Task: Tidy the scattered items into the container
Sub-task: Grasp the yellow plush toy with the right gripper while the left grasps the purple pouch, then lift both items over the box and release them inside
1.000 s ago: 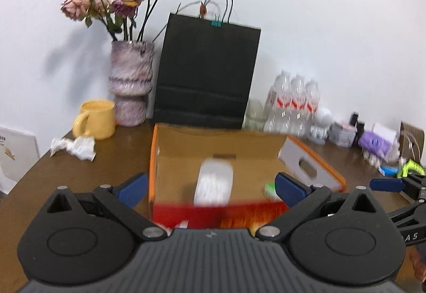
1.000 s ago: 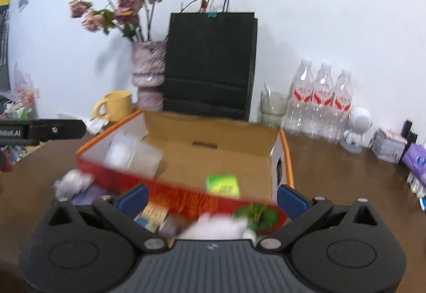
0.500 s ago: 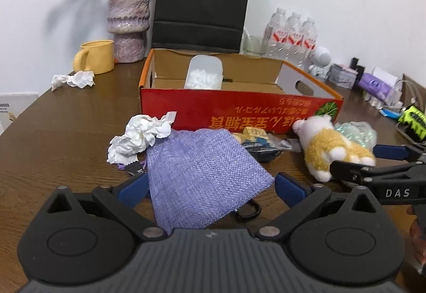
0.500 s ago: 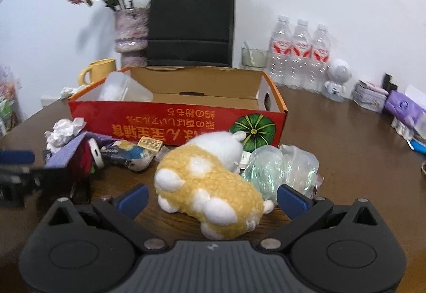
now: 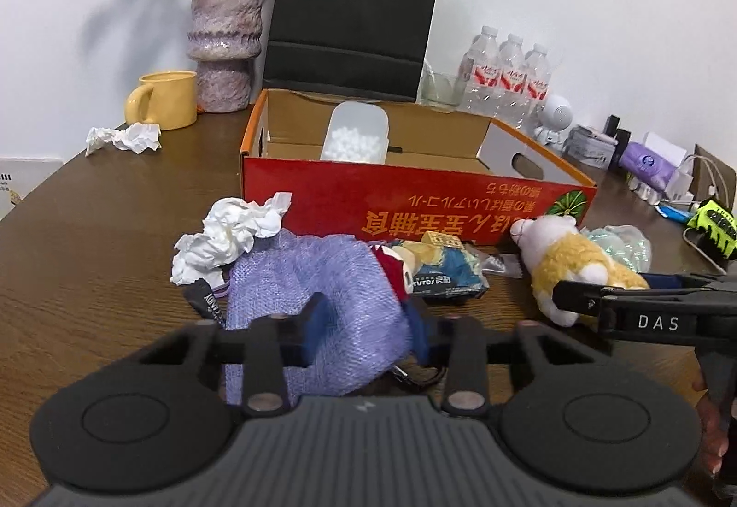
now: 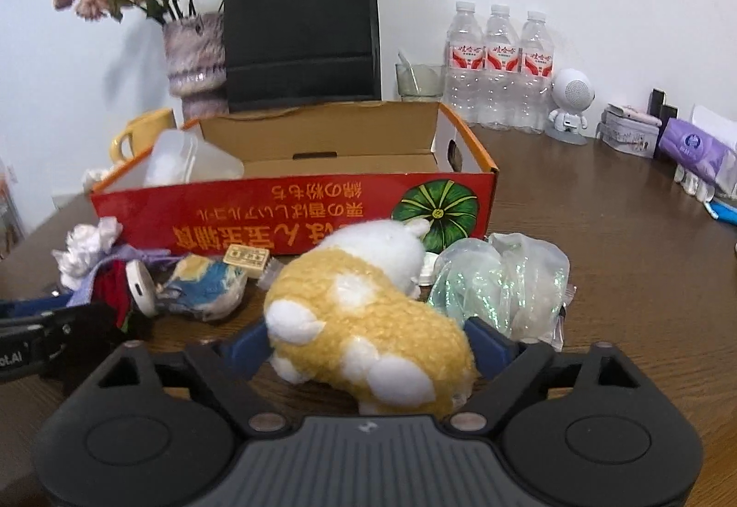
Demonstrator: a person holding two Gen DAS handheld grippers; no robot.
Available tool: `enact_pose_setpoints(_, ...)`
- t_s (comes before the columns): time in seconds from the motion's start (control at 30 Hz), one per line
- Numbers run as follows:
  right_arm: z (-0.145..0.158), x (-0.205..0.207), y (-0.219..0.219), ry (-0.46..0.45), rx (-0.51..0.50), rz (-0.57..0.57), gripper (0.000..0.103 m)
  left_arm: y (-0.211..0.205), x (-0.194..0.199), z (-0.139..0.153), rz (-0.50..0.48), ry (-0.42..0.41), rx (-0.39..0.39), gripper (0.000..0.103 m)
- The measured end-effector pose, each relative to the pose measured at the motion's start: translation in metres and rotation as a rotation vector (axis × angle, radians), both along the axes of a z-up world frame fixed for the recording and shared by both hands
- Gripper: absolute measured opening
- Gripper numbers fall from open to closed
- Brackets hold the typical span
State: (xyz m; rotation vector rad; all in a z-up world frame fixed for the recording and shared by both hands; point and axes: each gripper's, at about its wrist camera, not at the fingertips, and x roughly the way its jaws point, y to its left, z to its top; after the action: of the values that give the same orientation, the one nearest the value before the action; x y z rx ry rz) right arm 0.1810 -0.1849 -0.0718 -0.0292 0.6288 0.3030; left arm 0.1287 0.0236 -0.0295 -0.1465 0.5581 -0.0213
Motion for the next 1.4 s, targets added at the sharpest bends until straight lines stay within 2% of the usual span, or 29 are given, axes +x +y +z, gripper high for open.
enact_pose_setpoints(0.13,0.001,-0.008,-0.004,-0.012,0.016,0.017,0.077,0.005,-0.008,0.002,0.006,-0.012,-0.012,0.017)
enact_pose_setpoints(0.23,0.004,-0.015,-0.009,-0.019,0.044,0.028,0.062,0.01,-0.017,0.008,0.001,-0.034,-0.03,0.013)
enact_pose_setpoints(0.27,0.005,-0.018,-0.011,-0.023,0.051,0.035,0.049,0.011,-0.02,0.01,-0.001,-0.04,-0.032,0.011)
enact_pose_setpoints(0.3,0.005,-0.021,-0.011,-0.021,0.06,0.041,0.047,0.012,-0.023,0.013,-0.005,-0.047,-0.04,0.011)
enact_pose_setpoints(0.4,0.006,-0.028,-0.012,-0.032,0.062,0.053,0.044,0.016,-0.03,0.02,-0.006,-0.069,-0.048,0.008)
enact_pose_setpoints(0.6,0.019,-0.046,-0.021,-0.085,0.106,0.075,0.04,0.016,-0.041,0.037,-0.013,-0.129,-0.045,0.008)
enact_pose_setpoints(1.03,0.06,-0.057,-0.032,-0.22,0.147,0.089,0.04,0.009,-0.044,0.089,-0.046,-0.306,-0.027,0.008)
enact_pose_setpoints(1.2,0.086,-0.028,-0.026,-0.292,0.14,0.093,0.04,0.005,-0.013,0.118,-0.058,-0.391,-0.021,0.008)
enact_pose_setpoints(1.3,0.096,0.005,-0.014,-0.304,0.122,0.094,0.04,0.004,0.019,0.126,-0.064,-0.392,-0.041,0.008)
enact_pose_setpoints(1.4,0.095,0.046,0.0,-0.286,0.113,0.088,0.04,0.007,0.062,0.119,-0.049,-0.361,-0.049,0.008)
